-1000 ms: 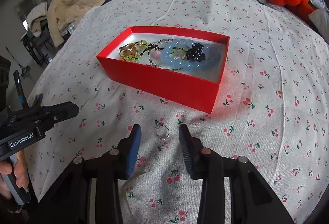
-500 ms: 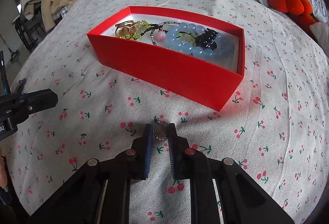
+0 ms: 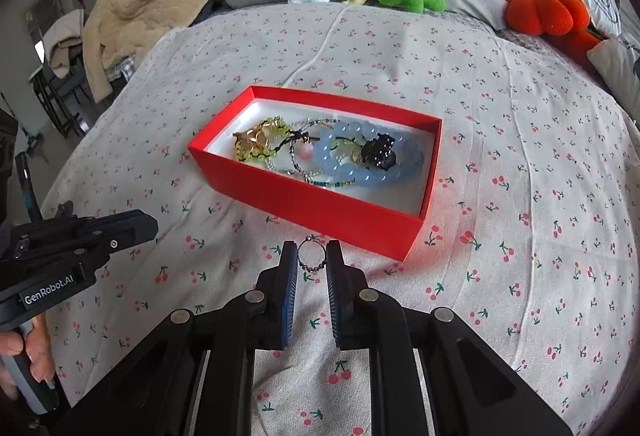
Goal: Organize jewelry
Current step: 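Carry the gold ring with the left tool into the box while the right tool carries the hoop, then open both tools over the box to release the ring and hoop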
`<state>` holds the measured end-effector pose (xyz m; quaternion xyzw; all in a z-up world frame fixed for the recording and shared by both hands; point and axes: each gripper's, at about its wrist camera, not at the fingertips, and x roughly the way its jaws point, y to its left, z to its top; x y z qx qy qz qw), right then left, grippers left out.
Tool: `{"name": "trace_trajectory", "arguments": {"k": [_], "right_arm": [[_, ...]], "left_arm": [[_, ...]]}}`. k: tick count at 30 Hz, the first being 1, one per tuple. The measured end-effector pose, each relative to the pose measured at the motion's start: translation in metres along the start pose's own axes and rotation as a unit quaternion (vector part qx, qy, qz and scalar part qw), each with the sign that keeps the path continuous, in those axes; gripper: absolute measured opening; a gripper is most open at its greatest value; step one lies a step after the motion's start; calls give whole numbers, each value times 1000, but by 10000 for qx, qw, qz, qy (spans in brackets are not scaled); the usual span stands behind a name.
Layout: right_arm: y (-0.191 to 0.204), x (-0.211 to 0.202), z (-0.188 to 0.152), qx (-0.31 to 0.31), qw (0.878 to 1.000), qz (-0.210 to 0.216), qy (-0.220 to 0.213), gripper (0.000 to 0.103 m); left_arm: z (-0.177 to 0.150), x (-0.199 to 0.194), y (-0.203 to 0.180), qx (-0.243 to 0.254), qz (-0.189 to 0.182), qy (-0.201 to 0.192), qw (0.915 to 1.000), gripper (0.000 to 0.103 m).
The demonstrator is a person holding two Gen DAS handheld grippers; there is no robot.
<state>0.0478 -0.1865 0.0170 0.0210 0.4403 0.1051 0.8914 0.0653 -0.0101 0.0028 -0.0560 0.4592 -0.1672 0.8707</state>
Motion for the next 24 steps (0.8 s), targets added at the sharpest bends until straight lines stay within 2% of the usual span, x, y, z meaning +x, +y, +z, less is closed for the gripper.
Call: {"name": "trace_trajectory", "arguments": {"k": [10, 17, 21, 24], "right_arm": [[-14, -11, 31, 457, 9978, 15, -482, 15], [-33, 3, 44, 878, 9946, 158, -538, 15], [-38, 10, 44, 975, 9939, 161, -490, 15], [-42, 12, 45, 1025, 9934, 168, -488, 15]], "left_arm": [[56, 7, -33, 422, -161, -315, 9985, 13], [79, 30, -54, 782, -330, -228, 9961, 13], [83, 39, -62, 968, -197, -178, 9949, 14], [84, 40, -63, 977, -161, -171, 9949, 25]]}}
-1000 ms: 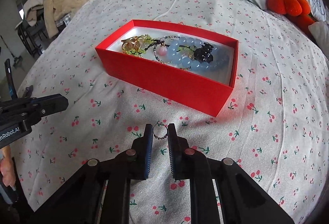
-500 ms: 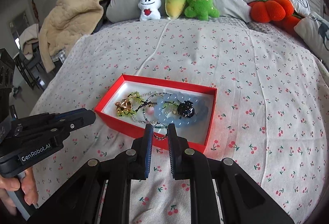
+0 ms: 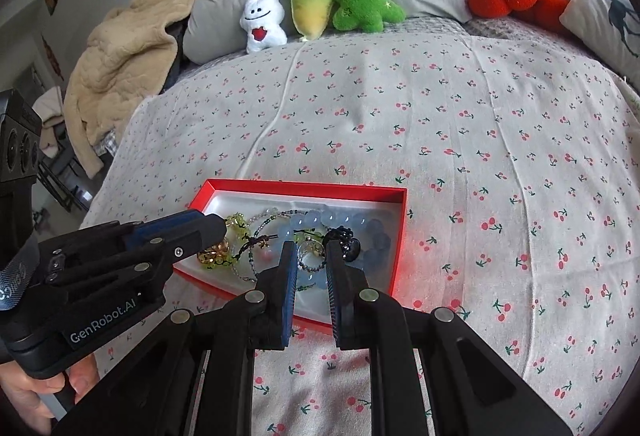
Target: Organize jewelry
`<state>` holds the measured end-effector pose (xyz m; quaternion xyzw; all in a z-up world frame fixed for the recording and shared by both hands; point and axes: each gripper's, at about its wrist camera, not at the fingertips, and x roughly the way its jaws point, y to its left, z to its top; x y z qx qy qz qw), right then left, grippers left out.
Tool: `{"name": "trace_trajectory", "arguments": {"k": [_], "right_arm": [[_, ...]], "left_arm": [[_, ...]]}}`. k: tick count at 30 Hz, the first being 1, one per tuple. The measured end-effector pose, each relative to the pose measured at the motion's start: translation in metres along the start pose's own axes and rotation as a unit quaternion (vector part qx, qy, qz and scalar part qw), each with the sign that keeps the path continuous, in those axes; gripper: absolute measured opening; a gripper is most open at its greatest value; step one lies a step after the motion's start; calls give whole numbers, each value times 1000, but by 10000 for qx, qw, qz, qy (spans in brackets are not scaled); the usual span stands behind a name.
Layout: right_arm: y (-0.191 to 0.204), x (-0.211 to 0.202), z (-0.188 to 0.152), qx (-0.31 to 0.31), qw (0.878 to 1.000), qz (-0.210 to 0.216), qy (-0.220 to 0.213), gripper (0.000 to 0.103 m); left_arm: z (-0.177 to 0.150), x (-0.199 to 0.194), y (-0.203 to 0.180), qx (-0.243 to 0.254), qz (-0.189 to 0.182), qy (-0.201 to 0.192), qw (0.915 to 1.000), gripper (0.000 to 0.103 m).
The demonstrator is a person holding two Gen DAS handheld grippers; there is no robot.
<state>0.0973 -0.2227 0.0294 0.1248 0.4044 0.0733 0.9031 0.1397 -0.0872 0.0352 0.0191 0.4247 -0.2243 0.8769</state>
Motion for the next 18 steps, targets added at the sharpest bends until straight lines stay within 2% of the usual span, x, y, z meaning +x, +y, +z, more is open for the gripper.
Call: {"name": "trace_trajectory", "arguments": {"k": [7, 9, 10, 13, 15, 18], "right_arm": [[-1, 6, 1, 20, 10000, 1, 62, 17], [2, 7, 1, 0, 10000, -18, 96, 17], [3, 7, 2, -4, 9999, -30, 141, 20], [5, 1, 2, 20, 9999, -38, 109, 51], [7, -8, 1, 5, 9999, -83, 64, 53], [8, -17, -2, 43, 9995, -235, 204, 53]], "left_arm": [[-1, -5, 7, -33, 241, -33, 9997, 46], [-3, -7, 10, -30, 378, 5, 9993, 55], [-4, -9, 11, -34, 459, 21, 9989, 62], [-8, -15, 15, -79, 689, 82, 9976, 73], [-11, -19, 19, -156, 782, 189, 9966, 81], [-19, -27, 21, -282, 848, 315, 9955, 86]]}}
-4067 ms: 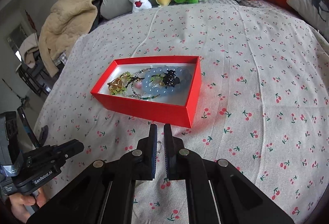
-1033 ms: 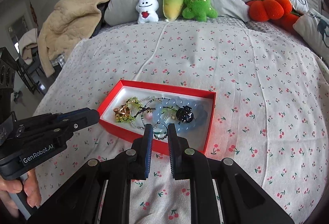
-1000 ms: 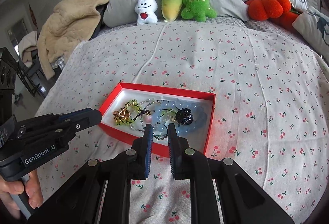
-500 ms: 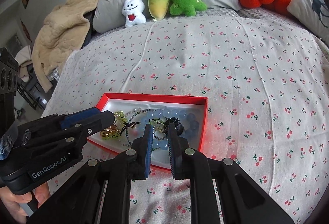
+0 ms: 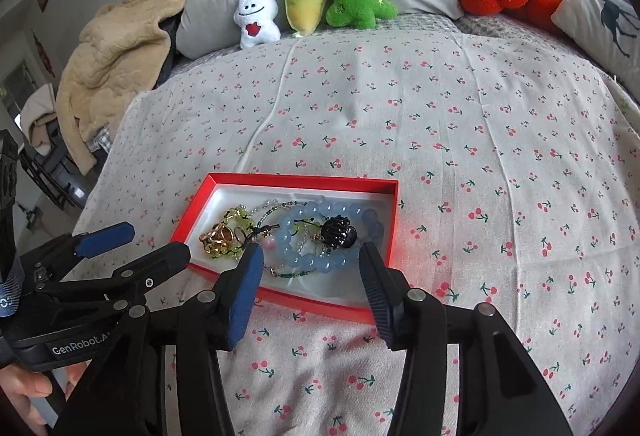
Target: Organize jewelry
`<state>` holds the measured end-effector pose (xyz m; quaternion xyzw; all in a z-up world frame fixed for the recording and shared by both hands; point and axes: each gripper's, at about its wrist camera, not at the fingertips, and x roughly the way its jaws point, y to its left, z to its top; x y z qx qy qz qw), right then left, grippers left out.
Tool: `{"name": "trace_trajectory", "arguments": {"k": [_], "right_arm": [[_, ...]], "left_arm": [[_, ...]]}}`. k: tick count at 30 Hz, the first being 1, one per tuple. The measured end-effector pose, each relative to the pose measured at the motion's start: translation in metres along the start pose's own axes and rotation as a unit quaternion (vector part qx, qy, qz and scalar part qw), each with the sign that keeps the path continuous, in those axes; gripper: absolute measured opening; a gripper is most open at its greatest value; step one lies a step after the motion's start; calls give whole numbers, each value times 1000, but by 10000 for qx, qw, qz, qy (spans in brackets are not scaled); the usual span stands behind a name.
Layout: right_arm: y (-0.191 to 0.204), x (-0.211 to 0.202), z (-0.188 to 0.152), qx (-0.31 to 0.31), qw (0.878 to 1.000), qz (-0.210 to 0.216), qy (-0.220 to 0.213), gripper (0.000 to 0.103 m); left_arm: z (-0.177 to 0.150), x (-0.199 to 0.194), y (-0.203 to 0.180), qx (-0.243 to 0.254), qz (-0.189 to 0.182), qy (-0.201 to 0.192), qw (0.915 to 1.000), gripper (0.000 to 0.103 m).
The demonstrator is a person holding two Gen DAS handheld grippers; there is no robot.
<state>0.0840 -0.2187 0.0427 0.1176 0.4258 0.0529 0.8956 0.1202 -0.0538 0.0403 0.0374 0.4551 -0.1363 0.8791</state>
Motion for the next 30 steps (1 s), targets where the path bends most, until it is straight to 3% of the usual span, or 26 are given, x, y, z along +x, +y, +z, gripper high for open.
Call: {"name": "trace_trajectory", "arguments": {"k": [3, 5, 8, 11, 12, 14, 21, 30], "right_arm": [[1, -10, -9, -18, 9997, -189, 161, 54], [2, -16, -16, 21, 9991, -317, 287, 66], [-4, -24, -27, 156, 9972, -574, 451, 80], [-10, -36, -35, 224, 9954, -815, 441, 101], [-11, -40, -37, 218, 9951, -874, 418, 103], [-11, -47, -42, 160, 9939, -1018, 401, 103], [1, -48, -59, -250, 9880, -1324, 749, 103], [-6, -48, -60, -37, 9874, -1337, 842, 103]], "left_arm": [[-11, -5, -2, 1, 28, 218, 9998, 96], [-19, -8, -5, 64, 39, 320, 9995, 102], [-31, -17, -11, 192, 164, 222, 9994, 102], [-41, -24, -10, 59, 189, 188, 9996, 102], [-43, -24, -9, -13, 168, 262, 9995, 102], [-48, -23, -9, -62, 135, 434, 9989, 102], [-61, -28, -13, -71, 257, 446, 9987, 102], [-65, -30, -10, -84, 322, 477, 9983, 102]]}}
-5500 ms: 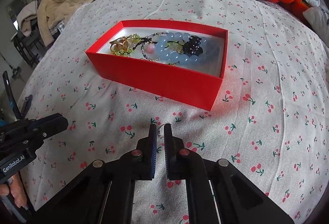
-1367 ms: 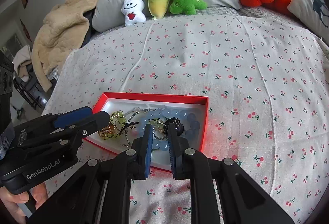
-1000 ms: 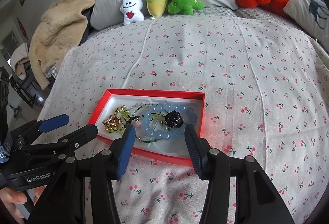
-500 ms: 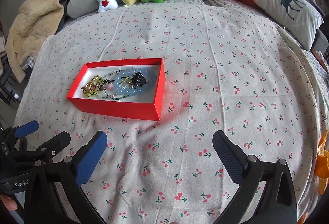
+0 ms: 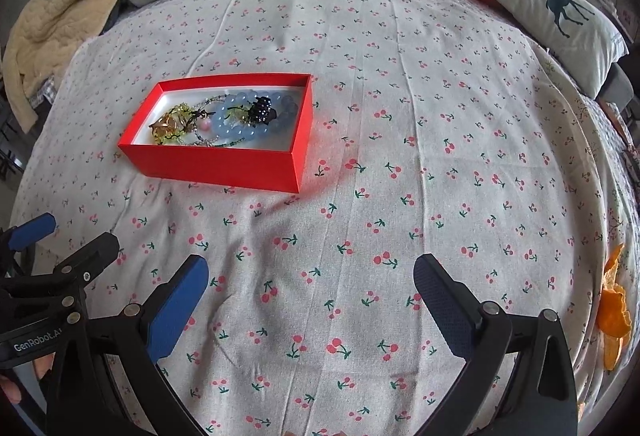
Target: Organize jewelry
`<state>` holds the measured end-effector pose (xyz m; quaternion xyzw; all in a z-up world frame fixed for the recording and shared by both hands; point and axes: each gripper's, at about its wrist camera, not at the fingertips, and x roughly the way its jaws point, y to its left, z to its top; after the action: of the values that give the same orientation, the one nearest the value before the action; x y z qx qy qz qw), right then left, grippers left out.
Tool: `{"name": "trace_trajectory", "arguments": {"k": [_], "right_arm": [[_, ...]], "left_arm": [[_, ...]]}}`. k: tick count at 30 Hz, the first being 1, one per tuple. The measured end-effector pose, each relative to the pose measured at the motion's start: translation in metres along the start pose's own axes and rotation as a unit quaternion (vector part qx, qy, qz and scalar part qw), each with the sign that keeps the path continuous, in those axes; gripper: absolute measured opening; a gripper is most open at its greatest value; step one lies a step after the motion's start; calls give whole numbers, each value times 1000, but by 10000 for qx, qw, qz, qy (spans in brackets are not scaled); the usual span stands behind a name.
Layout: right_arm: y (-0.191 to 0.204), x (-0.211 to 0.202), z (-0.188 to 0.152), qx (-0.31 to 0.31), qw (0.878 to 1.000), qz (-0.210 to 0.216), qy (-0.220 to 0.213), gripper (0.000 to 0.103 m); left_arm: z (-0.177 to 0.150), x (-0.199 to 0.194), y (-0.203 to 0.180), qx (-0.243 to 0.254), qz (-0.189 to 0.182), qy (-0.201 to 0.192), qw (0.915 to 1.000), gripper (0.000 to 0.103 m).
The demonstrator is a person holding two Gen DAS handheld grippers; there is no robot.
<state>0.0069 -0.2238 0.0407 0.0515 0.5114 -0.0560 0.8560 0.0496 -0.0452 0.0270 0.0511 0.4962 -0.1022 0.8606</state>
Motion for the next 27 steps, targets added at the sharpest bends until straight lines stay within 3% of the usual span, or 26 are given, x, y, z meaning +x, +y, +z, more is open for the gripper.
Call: {"name": "trace_trajectory", "arguments": {"k": [19, 27], "right_arm": [[4, 5, 1, -9, 9999, -11, 139, 103], [5, 6, 1, -15, 9999, -26, 156, 103]], "left_arm": [[2, -3, 3, -1, 243, 41, 9997, 102], [3, -3, 3, 78, 521, 53, 9986, 102]]}}
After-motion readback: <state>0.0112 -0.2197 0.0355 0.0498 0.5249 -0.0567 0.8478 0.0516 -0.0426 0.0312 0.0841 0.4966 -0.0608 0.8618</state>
